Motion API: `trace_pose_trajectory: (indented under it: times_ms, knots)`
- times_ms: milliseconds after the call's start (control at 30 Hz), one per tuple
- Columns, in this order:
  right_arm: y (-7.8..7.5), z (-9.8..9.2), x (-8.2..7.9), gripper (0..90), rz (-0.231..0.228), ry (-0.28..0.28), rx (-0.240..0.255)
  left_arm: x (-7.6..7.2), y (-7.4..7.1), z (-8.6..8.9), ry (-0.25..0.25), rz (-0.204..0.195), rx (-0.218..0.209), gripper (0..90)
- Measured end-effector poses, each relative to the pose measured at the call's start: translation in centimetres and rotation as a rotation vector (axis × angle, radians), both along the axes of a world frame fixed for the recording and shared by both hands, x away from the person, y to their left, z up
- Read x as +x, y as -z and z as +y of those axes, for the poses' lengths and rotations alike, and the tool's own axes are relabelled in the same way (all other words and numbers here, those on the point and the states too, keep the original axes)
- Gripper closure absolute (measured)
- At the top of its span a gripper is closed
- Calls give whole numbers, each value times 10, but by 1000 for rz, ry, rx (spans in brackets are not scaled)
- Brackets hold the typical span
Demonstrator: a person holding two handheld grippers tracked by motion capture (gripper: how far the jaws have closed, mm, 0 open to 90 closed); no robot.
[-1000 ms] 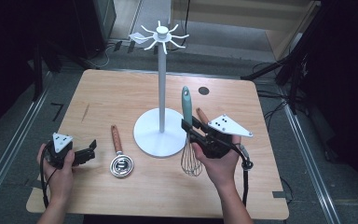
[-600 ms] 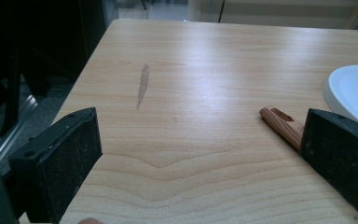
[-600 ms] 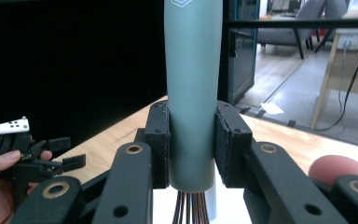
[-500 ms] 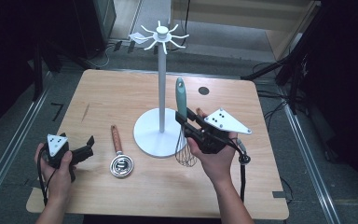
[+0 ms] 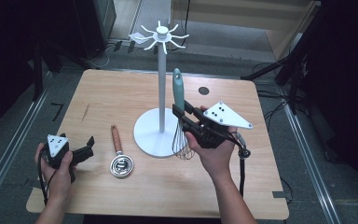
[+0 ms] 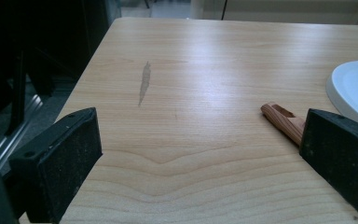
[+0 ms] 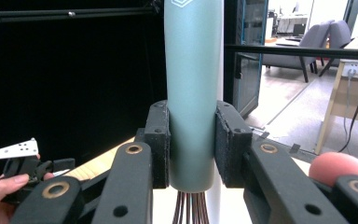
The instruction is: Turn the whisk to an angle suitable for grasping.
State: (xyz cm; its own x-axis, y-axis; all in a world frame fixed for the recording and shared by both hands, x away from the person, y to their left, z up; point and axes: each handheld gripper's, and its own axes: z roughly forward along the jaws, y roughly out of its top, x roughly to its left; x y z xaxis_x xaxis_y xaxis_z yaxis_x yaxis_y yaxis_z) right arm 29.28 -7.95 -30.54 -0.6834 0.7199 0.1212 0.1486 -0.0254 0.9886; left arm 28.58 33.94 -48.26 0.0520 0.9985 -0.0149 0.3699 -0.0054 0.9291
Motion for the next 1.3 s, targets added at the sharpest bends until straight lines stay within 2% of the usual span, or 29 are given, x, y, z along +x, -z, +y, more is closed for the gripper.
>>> trace_pose_trajectory:
  times_ms: [100,167,567,733,1167,1300]
  knots:
    - [-3,1,1,714,-11,-1,0,-1,0,-1,0,3,6,0]
    - [-6,3,1,713,-17,-3,0,-1,0,0,19,-11,-1,0]
    - [-21,8,4,713,-56,-2,5,0,0,-1,10,-5,16,0]
    - [-24,8,6,713,-51,2,16,0,0,-1,7,-4,15,0]
    - [-33,15,9,713,-80,-7,15,0,0,-1,8,4,18,0]
    - [-35,17,11,713,-71,-11,10,0,0,-1,9,11,20,0]
